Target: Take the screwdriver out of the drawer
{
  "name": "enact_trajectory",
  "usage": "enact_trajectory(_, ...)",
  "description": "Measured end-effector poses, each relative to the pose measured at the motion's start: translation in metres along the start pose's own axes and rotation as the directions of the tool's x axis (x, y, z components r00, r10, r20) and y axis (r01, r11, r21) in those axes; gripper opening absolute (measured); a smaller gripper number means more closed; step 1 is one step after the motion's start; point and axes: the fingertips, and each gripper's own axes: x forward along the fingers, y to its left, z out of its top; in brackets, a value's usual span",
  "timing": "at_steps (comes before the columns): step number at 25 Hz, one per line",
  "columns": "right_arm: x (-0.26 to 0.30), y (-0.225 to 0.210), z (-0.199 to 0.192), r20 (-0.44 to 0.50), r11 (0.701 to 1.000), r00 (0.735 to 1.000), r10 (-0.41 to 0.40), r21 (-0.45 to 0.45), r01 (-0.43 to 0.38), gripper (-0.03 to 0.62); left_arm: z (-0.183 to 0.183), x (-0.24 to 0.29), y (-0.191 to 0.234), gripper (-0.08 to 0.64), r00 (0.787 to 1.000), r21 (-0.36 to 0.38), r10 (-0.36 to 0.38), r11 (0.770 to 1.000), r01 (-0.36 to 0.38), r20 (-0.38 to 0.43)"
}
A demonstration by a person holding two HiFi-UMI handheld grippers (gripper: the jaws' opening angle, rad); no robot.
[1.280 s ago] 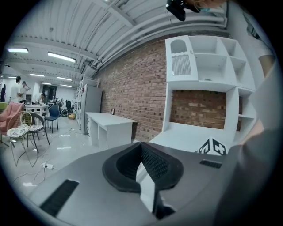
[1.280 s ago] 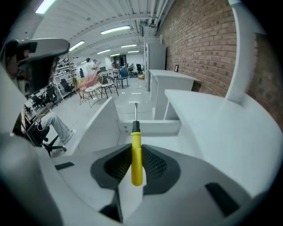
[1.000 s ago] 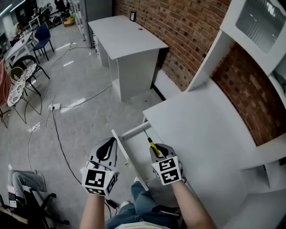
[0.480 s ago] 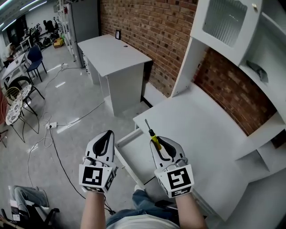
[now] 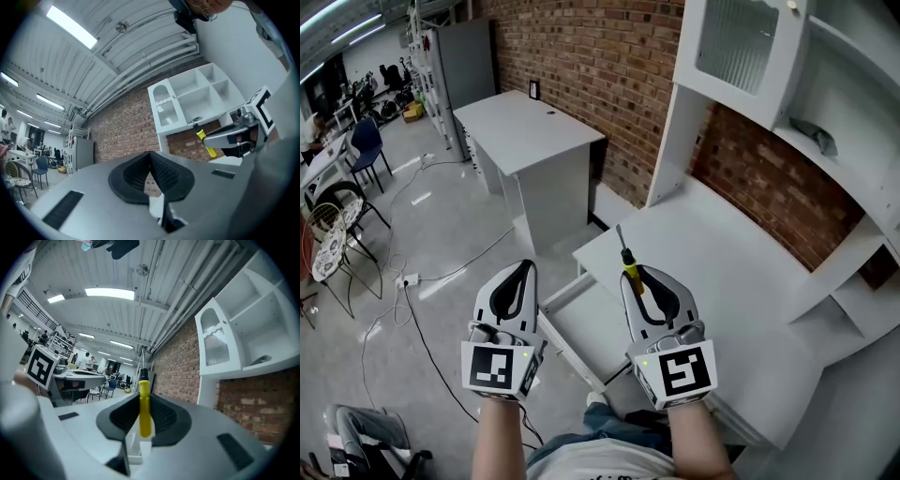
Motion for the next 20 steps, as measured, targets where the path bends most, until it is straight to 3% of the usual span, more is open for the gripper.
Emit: enact_trajectory(20, -0.0100, -0.0052, -0.0074, -0.038, 0.998, 0.997, -0.068, 0.004, 0.068, 0.075, 0.0080, -0.0091, 0.0002, 0.014, 0.999, 0.026, -0.046, 0.999, 0.046, 0.023)
